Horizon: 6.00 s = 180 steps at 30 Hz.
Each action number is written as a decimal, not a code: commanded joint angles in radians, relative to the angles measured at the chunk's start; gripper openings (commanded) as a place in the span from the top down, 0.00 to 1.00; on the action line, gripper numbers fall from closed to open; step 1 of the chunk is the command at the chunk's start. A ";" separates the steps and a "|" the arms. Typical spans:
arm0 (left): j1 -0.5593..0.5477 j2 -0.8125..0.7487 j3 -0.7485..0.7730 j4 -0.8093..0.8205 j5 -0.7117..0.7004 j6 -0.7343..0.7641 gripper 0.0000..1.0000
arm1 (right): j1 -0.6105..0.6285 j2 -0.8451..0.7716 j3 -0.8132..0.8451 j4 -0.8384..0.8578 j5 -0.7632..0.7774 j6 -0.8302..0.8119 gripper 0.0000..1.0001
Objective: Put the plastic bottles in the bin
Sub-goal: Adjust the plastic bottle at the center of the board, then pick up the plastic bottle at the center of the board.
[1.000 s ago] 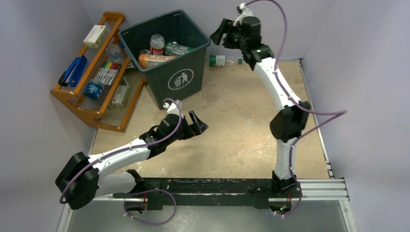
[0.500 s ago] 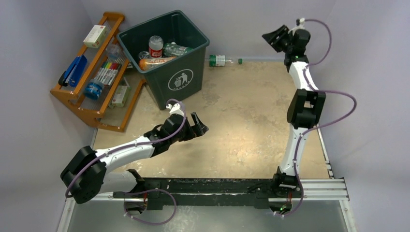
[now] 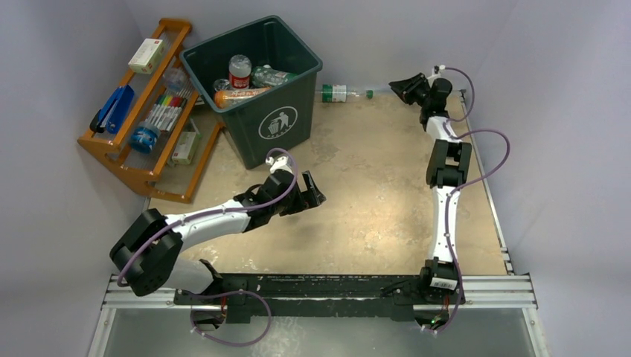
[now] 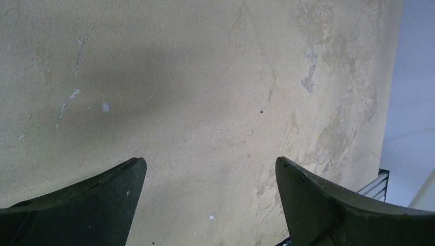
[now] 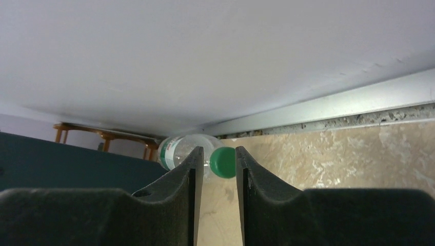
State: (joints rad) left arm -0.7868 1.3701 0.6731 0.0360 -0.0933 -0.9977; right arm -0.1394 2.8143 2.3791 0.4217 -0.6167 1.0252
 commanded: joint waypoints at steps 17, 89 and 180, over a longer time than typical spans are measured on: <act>-0.002 0.018 0.074 0.011 0.017 0.032 0.02 | 0.110 0.126 0.122 0.223 0.002 0.119 0.67; -0.026 0.062 0.090 0.044 0.046 0.007 0.02 | 0.265 0.126 0.077 0.335 0.075 0.013 0.51; -0.080 -0.007 0.043 0.047 -0.011 -0.026 0.02 | 0.459 -0.133 -0.462 0.232 -0.116 -0.186 0.73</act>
State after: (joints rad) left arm -0.8604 1.3708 0.6785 0.0505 -0.0933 -1.0134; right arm 0.3069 2.6736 1.9236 0.6765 -0.6811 0.8246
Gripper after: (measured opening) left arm 0.978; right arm 0.368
